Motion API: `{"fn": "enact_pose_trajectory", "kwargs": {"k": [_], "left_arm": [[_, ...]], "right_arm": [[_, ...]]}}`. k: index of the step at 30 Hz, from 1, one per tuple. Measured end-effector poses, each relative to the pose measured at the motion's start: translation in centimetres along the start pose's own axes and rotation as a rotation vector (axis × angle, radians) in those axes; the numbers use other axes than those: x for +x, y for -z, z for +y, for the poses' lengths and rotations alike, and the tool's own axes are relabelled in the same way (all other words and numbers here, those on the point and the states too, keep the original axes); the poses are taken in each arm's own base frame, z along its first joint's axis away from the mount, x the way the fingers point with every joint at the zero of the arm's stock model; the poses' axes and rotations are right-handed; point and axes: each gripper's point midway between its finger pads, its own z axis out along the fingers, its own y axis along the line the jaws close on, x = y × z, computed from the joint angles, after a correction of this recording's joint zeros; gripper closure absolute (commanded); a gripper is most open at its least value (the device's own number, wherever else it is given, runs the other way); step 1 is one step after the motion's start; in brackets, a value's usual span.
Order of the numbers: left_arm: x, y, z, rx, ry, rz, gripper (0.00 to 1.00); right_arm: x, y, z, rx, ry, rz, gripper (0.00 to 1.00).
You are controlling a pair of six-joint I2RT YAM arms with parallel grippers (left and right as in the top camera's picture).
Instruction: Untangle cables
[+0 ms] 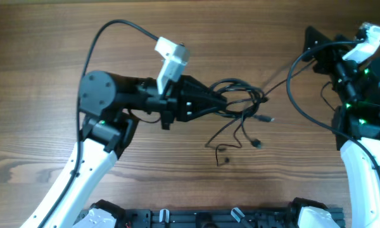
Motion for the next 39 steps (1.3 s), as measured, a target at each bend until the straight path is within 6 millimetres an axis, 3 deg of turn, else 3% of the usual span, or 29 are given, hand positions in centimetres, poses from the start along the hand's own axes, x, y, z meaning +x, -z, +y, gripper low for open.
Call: {"fn": "enact_pose_trajectory", "kwargs": {"k": [3,8,10,14,16,19,21,23,25,29,34,38,39], "left_arm": [[-0.9,1.9,-1.2,-0.034,-0.065,-0.012,0.96],[-2.0,4.2,-0.5,-0.11,-0.094,-0.047,0.96],[-2.0,4.4,-0.5,-0.114,-0.09,-0.045,0.96],[-2.0,4.6,-0.8,-0.116,-0.08,-0.045,0.96],[-2.1,4.6,-0.8,-0.118,-0.076,-0.049,0.96],[-2.6,4.6,-0.5,-0.136,-0.077,-0.075,0.96],[-2.8,4.7,-0.3,-0.147,-0.076,-0.09,0.96],[-2.9,4.7,-0.2,-0.151,-0.073,-0.095,0.96],[-2.9,4.7,0.3,-0.156,-0.061,-0.098,0.96],[-2.4,4.9,2.9,-0.197,0.056,-0.113,0.96],[-1.9,5.3,4.8,-0.249,0.184,-0.135,0.96],[-1.7,5.4,5.5,-0.273,0.219,-0.149,0.96],[-1.7,5.5,5.6,-0.276,0.224,-0.15,0.96]], "right_arm": [[0.7,0.6,-2.8,0.08,-0.035,0.036,0.0],[1.8,0.8,-3.4,0.102,-0.053,0.081,0.0],[2.5,0.9,-3.8,0.125,-0.064,0.106,0.0],[4.2,1.8,-6.6,0.271,-0.092,0.159,0.0],[4.2,1.8,-6.5,0.265,-0.095,0.164,0.0],[4.7,1.5,-4.7,0.158,-0.107,0.195,0.01],[4.4,1.3,-1.5,-0.029,-0.069,0.209,0.0],[3.5,1.9,3.1,-0.302,0.023,0.193,0.0],[2.7,3.9,7.4,-0.556,0.1,0.178,0.0],[0.3,8.8,12.7,-0.807,0.147,0.139,0.0],[-2.1,13.6,16.3,-0.887,0.077,0.133,0.01],[-3.0,13.9,16.8,-0.867,-0.108,0.239,0.01],[-4.1,13.5,17.0,-0.85,-0.151,0.27,0.01]]}}
